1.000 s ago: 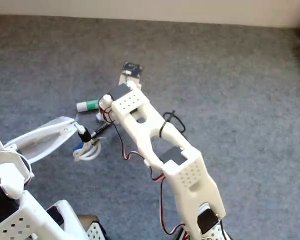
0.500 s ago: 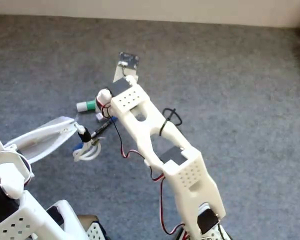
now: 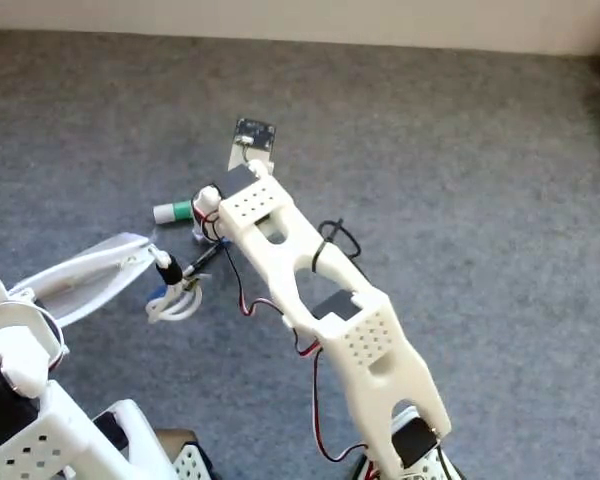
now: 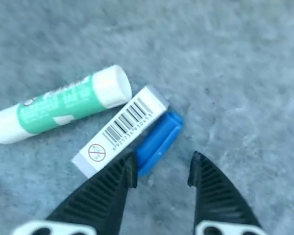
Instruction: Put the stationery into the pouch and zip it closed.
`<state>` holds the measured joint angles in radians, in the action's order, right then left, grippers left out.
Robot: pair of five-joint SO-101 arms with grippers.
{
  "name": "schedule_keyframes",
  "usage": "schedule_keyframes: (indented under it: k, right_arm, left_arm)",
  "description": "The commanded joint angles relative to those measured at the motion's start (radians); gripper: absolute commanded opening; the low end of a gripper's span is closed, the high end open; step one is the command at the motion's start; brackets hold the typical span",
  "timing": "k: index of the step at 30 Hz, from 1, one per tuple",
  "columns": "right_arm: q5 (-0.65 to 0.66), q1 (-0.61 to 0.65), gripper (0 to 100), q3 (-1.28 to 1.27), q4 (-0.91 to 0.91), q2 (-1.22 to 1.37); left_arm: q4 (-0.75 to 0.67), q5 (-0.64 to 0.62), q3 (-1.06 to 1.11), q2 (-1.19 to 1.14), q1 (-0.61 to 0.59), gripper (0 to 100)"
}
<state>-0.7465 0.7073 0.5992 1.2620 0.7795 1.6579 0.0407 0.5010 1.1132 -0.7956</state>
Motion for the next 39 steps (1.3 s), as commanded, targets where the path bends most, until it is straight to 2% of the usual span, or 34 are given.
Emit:
schedule_keyframes:
  k: [1, 8, 14, 20, 29, 31, 35, 39]
  right_arm:
    - [0.012, 0.005, 17.0, 0.025, 0.036, -0.012]
    - [0.011, -0.039, 17.0, 0.025, 0.035, -0.007]
    - [0.011, -0.041, 17.0, 0.025, 0.018, -0.005]
    - [0.011, -0.044, 17.0, 0.018, -0.085, -0.004]
    - [0.009, -0.039, 16.9, 0.016, -0.088, -0.004]
    - [0.009, -0.039, 14.2, 0.016, -0.085, -0.004]
    - [0.012, -0.039, 1.2, 0.021, -0.082, -0.004]
    - [0.014, -0.039, 0.9, 0.022, -0.042, -0.005]
  left_arm:
    - [-0.003, 0.006, -0.007, -0.016, -0.007, 1]
    - [-0.002, 0.006, -0.007, -0.016, -0.007, 1]
    - [-0.002, 0.006, -0.007, -0.016, -0.007, 1]
    - [-0.002, 0.006, -0.007, -0.016, -0.007, 1]
    - [-0.002, 0.006, -0.007, -0.016, -0.007, 1]
    - [-0.002, 0.006, -0.007, -0.016, -0.007, 1]
    - [-0.002, 0.006, -0.007, -0.016, -0.007, 1]
    - [-0.002, 0.006, -0.007, -0.016, -0.007, 1]
